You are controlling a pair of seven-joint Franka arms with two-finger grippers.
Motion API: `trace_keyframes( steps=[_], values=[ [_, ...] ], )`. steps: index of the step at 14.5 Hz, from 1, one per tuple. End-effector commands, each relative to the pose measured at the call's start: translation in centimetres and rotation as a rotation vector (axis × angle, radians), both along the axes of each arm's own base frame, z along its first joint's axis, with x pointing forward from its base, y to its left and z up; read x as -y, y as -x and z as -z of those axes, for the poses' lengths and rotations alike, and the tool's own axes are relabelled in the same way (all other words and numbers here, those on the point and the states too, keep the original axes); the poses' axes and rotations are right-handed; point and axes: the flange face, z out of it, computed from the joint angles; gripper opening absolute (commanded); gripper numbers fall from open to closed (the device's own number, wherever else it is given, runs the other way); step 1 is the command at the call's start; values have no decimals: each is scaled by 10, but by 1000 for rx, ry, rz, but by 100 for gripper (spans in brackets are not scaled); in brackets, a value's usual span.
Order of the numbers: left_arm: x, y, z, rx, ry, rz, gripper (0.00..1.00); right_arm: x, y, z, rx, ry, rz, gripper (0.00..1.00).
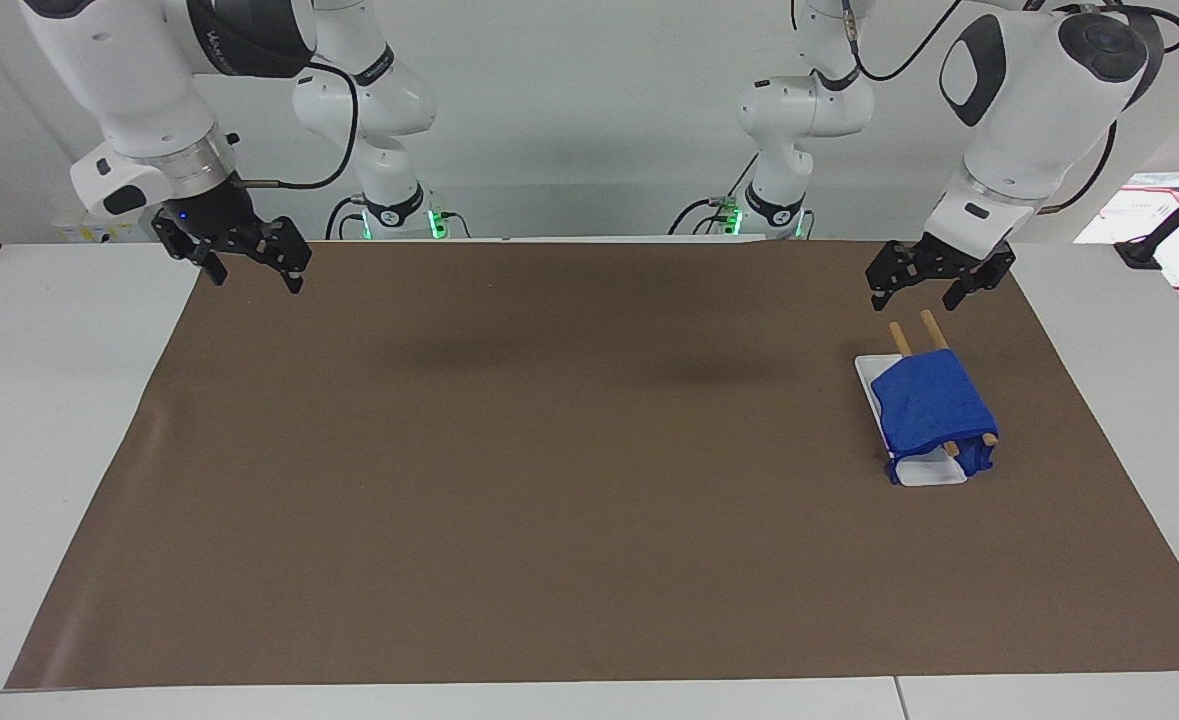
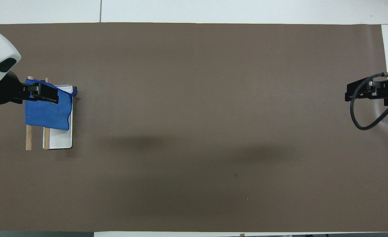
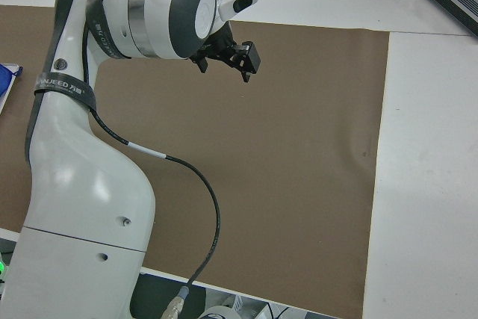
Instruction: Right arm passes towel to left arm to hang
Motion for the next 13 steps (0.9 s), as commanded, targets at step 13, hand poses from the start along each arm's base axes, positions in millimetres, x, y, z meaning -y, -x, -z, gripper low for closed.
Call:
trace_keyframes(
  steps=[13],
  values=[
    [-13, 0, -3, 12, -16, 39, 100, 1, 7, -1, 8, 17, -30, 100]
  ],
)
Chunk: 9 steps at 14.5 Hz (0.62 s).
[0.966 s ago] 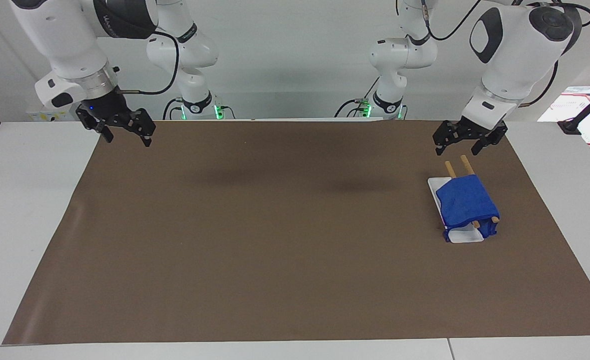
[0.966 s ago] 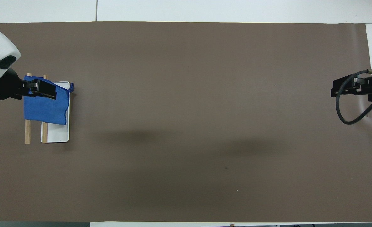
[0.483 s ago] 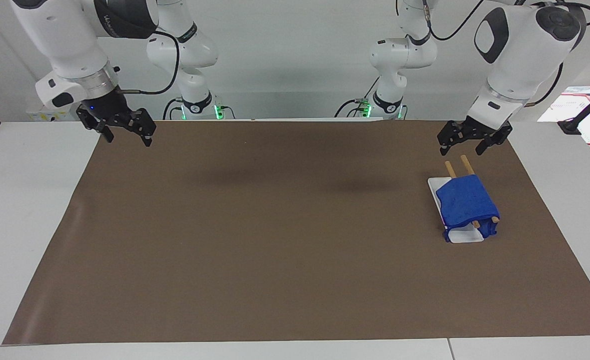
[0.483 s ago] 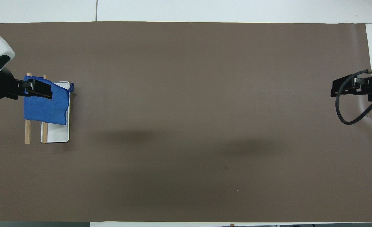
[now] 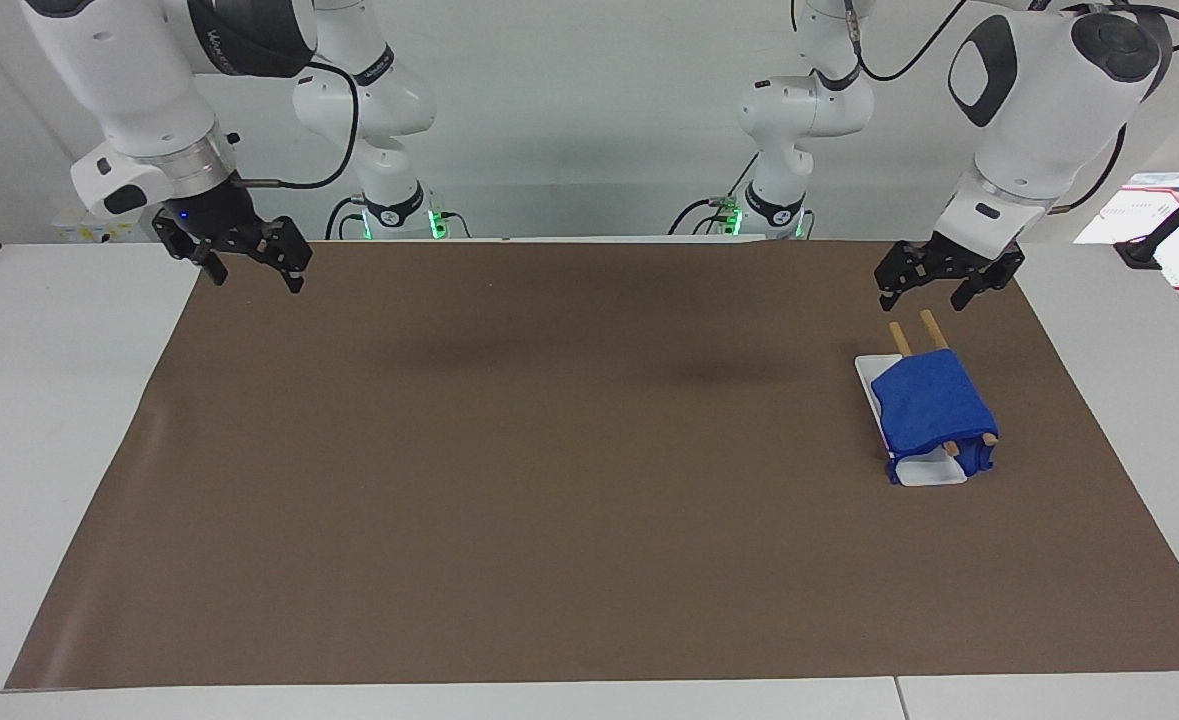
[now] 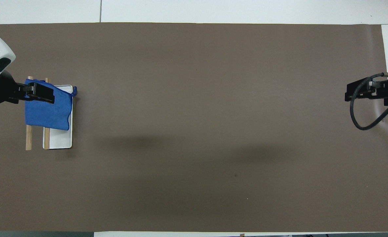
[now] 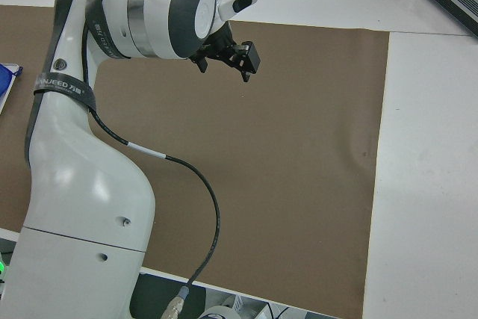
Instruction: Right arm passes towel to left arm to hang
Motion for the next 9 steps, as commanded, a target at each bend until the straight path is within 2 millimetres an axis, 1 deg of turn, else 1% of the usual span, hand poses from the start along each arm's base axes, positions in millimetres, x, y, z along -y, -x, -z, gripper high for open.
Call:
trace_keyframes(
  steps=[1, 9],
  values=[
    [-3, 2, -3, 10, -17, 52, 100, 2, 6, 0, 7, 17, -29, 100],
    [2, 3, -3, 8, -17, 84, 100, 2, 7, 0, 6, 17, -29, 100]
  ],
)
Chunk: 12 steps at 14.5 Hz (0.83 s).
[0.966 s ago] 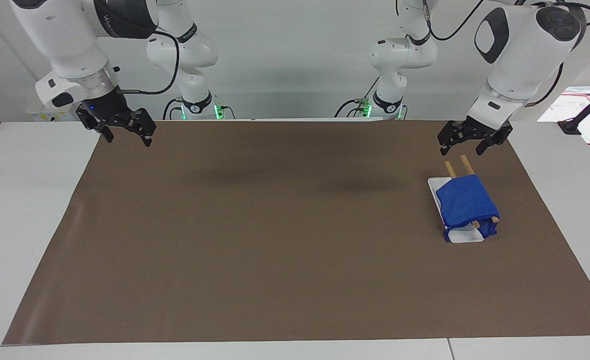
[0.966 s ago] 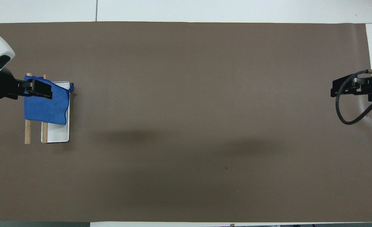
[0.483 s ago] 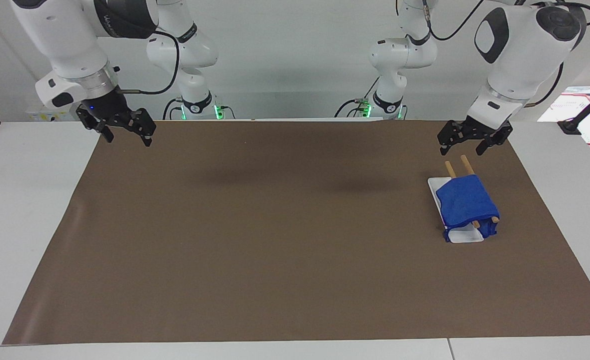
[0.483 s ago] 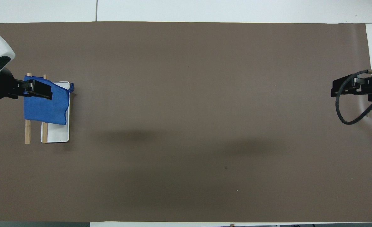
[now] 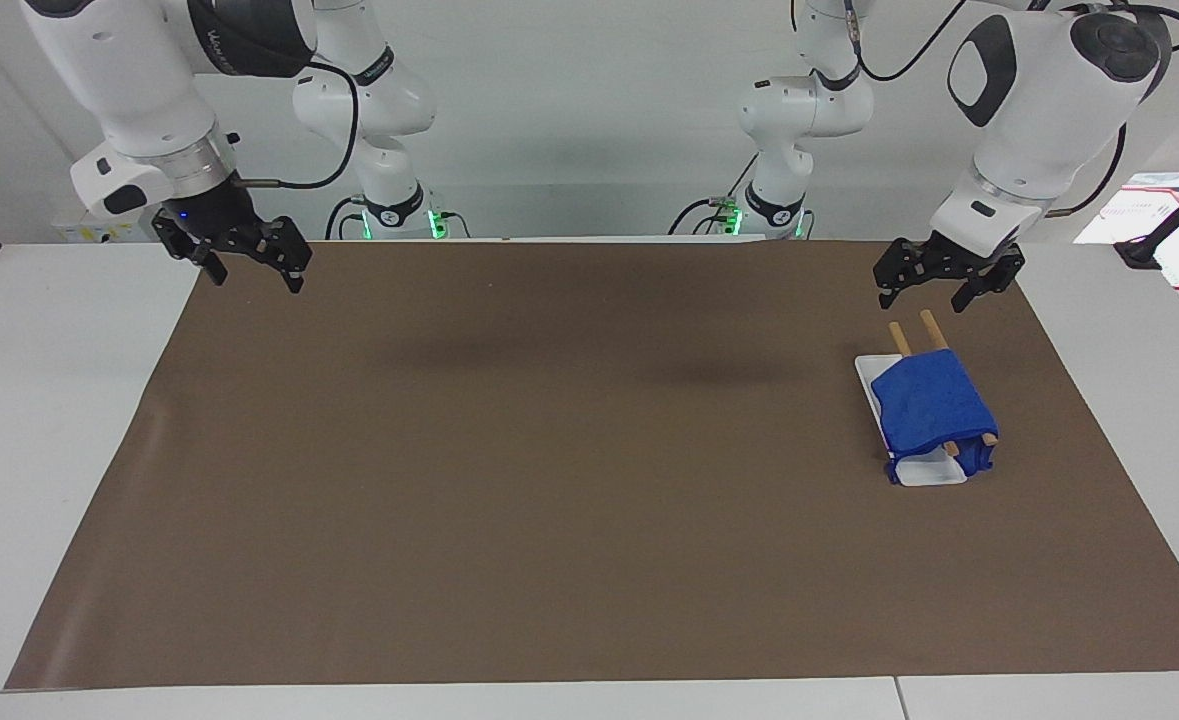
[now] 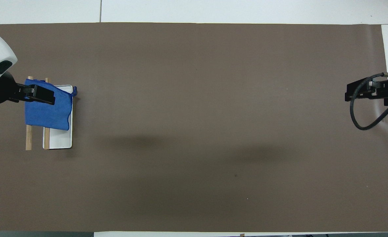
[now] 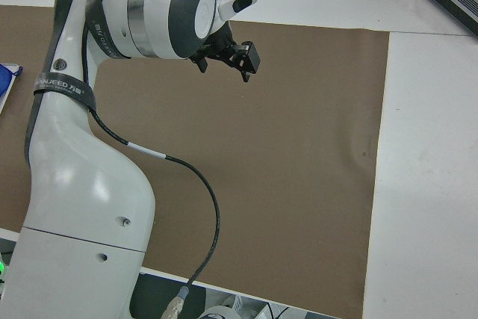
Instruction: Right arm passes towel to left arm to hang
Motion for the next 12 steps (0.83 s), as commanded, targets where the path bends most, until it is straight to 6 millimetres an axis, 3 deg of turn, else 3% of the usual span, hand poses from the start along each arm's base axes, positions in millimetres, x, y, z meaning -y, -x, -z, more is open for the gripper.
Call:
trace_keyframes(
  steps=[1, 8, 12],
  values=[
    [1, 4, -4, 6, -18, 20, 100, 2, 7, 0, 5, 18, -29, 100],
    [-7, 2, -4, 13, -17, 0, 100, 2, 7, 0, 2, 21, -34, 100],
    [-4, 2, -4, 13, -17, 5, 100, 2, 9, -13, -22, 24, -65, 100]
  ],
)
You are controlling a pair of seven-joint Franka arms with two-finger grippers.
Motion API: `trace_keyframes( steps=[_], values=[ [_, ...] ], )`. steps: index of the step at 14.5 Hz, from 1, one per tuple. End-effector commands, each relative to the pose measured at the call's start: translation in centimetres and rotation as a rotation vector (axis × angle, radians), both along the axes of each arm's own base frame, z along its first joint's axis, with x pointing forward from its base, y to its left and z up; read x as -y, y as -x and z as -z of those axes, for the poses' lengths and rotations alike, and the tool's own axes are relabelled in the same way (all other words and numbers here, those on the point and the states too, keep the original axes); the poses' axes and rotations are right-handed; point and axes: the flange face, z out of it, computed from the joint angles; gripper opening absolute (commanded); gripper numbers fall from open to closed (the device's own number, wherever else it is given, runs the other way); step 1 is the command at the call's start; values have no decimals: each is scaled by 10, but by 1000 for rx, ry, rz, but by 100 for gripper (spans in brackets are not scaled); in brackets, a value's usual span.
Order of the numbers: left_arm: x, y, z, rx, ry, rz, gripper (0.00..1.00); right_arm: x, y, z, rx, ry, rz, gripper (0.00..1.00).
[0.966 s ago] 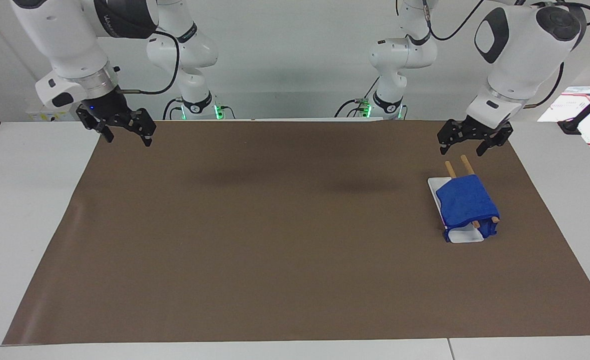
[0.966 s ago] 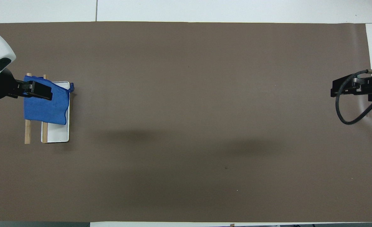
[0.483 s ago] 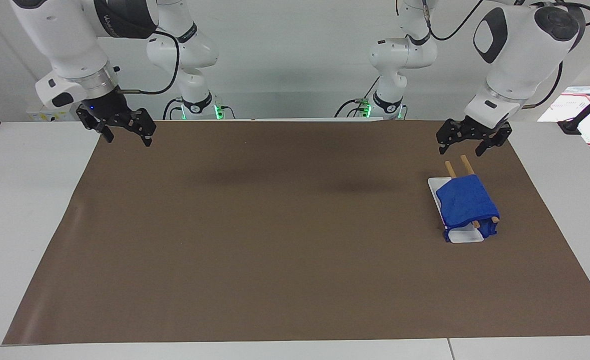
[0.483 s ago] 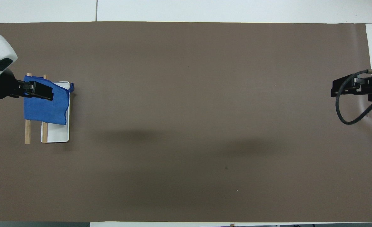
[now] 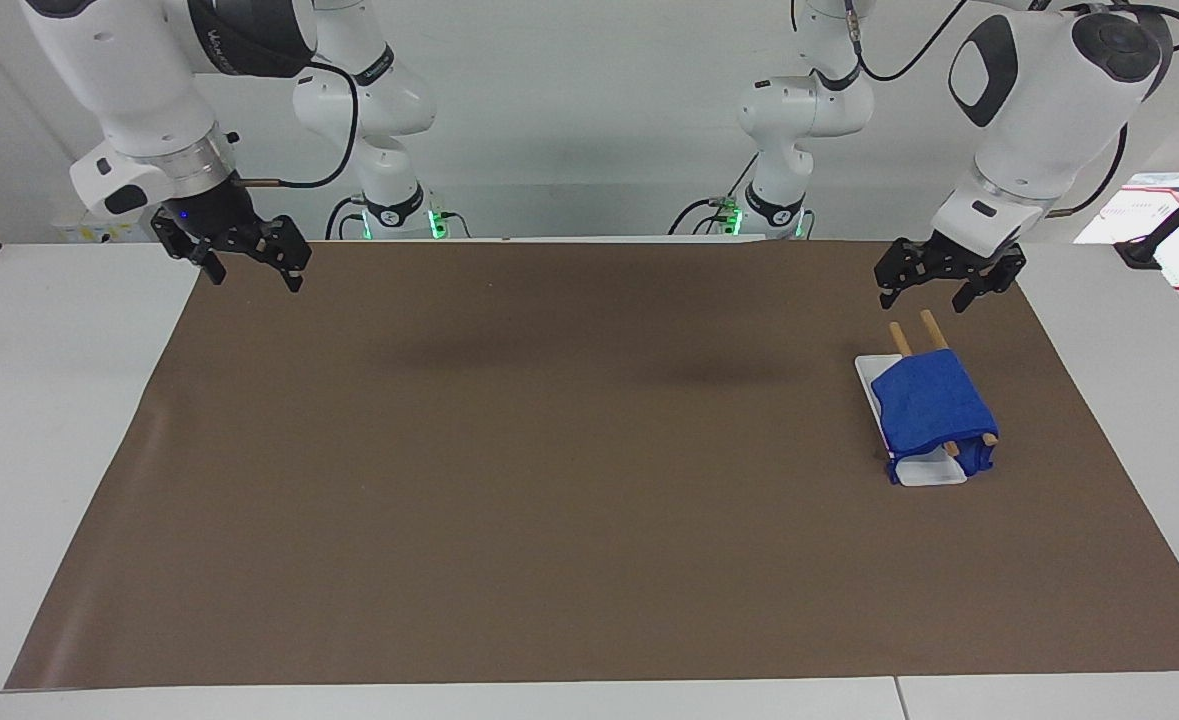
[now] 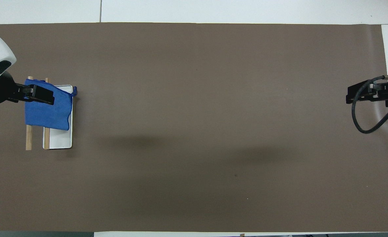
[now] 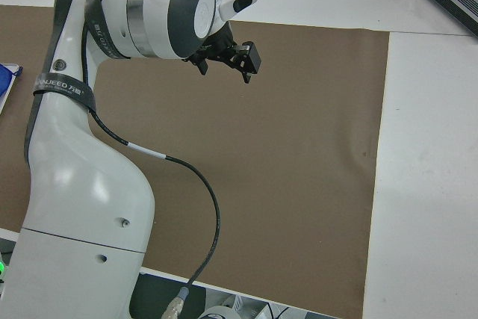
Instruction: Right arm passes towel to left arm to hang
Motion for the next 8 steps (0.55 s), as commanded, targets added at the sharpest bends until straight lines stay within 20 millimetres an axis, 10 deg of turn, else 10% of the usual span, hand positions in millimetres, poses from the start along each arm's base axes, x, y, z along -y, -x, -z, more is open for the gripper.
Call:
trace_keyframes(
  steps=[1, 8],
  values=[
    [-2, 2, -4, 14, -17, 8, 100, 6, 5, -11, -3, 8, -21, 100],
    [-4, 2, -4, 13, -17, 5, 100, 11, 5, -7, -5, -8, -91, 100]
  ],
)
